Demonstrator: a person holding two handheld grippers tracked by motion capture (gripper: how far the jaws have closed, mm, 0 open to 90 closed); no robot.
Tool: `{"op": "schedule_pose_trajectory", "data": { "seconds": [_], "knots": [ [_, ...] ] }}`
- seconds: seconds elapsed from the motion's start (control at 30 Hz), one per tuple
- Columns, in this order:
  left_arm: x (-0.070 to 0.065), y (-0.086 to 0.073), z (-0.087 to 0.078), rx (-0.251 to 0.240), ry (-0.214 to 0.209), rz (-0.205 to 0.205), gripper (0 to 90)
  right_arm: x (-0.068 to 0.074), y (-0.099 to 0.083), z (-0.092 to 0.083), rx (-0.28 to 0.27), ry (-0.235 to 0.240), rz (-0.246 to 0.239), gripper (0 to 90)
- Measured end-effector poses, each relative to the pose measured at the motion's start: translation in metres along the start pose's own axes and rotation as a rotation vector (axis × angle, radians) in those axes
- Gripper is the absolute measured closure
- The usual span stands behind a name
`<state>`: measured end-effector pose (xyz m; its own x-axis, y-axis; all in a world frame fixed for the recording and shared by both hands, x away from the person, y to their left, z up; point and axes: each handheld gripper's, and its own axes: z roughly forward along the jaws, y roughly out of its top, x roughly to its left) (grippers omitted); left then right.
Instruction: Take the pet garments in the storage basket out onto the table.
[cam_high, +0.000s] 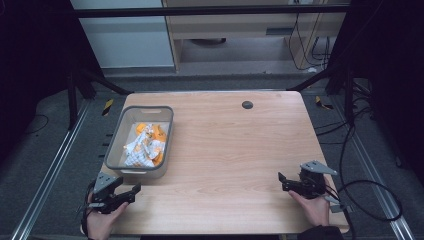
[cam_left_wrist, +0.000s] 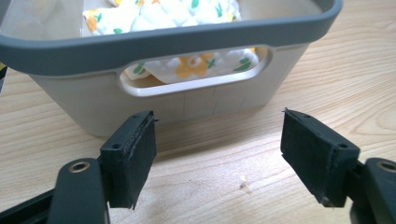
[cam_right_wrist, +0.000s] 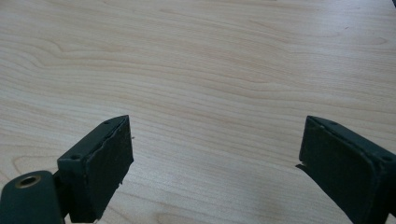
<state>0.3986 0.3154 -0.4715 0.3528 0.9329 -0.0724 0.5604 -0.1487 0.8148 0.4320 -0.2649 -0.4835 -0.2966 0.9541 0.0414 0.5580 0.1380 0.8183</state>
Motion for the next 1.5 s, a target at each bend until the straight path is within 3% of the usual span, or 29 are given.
{"op": "schedule_pose_trajectory", "data": {
  "seconds": [0.43,0.8,1.2,1.5],
  "knots": [
    [0.001,0.009,-0.018,-0.067,-0.009,-0.017,23.9,0.002,0.000,0.000,-0.002,-0.024,-0.015,9.7],
    [0.002,0.019,-0.026,-0.088,-0.015,-0.024,23.3,0.002,0.000,0.001,0.010,-0.035,-0.029,9.7],
    [0.001,0.042,-0.041,-0.116,-0.045,-0.009,22.9,0.001,0.001,0.000,0.009,-0.056,-0.039,9.7],
    [0.005,0.074,-0.039,-0.116,-0.045,0.024,23.4,0.002,0.000,0.002,0.033,-0.047,-0.048,9.7]
  ]
}}
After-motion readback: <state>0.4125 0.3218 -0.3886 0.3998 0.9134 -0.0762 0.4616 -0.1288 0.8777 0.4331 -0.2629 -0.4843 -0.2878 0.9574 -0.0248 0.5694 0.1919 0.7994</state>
